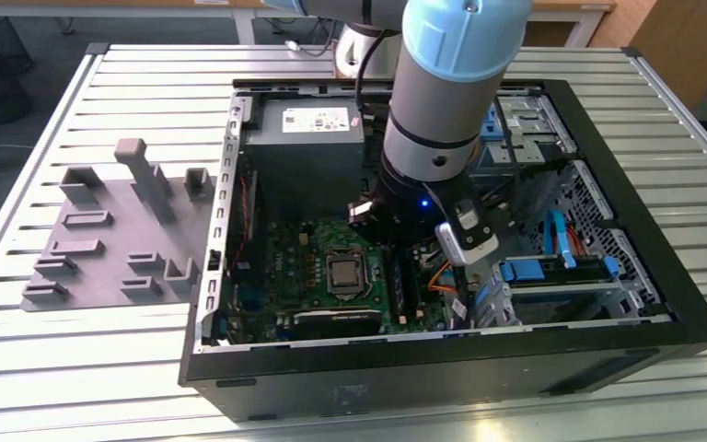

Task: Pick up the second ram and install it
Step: 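Insert the second ram into the second slot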

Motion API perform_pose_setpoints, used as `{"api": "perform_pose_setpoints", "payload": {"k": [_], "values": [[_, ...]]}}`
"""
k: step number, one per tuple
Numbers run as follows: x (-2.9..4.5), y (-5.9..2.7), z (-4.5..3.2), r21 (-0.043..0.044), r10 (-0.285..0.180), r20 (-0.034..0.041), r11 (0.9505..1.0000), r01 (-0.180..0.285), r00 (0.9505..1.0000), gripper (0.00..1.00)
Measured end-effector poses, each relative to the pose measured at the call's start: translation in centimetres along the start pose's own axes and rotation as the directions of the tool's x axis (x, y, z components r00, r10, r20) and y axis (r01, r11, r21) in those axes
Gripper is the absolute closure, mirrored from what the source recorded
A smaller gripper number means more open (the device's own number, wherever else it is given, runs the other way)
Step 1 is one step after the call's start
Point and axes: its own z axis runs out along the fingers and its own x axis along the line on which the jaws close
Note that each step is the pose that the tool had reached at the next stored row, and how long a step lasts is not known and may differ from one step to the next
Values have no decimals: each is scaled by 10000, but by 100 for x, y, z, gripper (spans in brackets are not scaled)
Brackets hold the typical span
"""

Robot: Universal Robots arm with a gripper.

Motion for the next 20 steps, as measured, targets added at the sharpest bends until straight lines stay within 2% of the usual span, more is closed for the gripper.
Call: {"api": "perform_pose_setpoints", "payload": {"k": [20], "values": [[-6,7,4,4,-150,-2,9999,150,9999,86]]}}
